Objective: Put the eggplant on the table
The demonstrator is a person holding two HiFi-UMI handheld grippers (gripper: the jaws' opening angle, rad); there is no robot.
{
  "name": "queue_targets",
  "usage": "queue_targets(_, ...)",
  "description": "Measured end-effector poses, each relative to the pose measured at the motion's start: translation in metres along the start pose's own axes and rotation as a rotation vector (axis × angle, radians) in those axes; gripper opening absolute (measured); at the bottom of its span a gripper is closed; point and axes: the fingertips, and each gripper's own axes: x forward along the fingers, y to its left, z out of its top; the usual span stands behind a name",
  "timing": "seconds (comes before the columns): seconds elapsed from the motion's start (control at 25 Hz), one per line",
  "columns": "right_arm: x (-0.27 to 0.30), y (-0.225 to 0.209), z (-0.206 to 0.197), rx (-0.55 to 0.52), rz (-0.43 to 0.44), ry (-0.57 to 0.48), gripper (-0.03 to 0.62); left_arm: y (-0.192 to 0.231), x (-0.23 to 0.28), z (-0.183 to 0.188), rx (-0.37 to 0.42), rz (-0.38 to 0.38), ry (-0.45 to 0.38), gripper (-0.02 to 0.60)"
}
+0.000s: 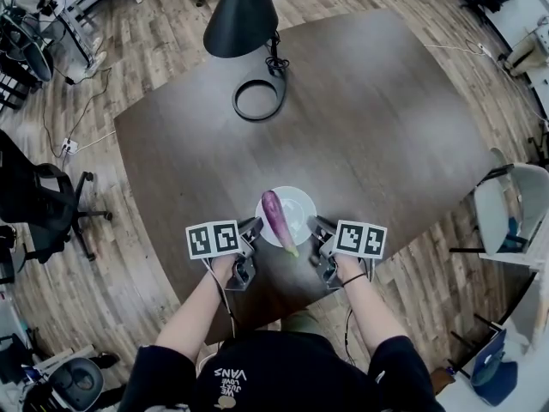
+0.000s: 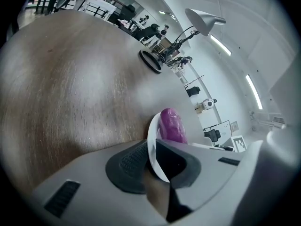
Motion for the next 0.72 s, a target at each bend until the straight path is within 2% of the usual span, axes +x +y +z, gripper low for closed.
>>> queue_targets(0.32,-0.008,-0.001,0.000,-0.048,-0.027,-0.022,0.127,-0.001,-0.007,0.001,0.007,-0.015,-0.028,0.095)
queue_targets(0.72,-0.021,-0.005,-0.008,-0.065,-0.047,-0.036,0.132,-0.002,-0.017,-0.005,0.018,-0.017,-0.041,0.097)
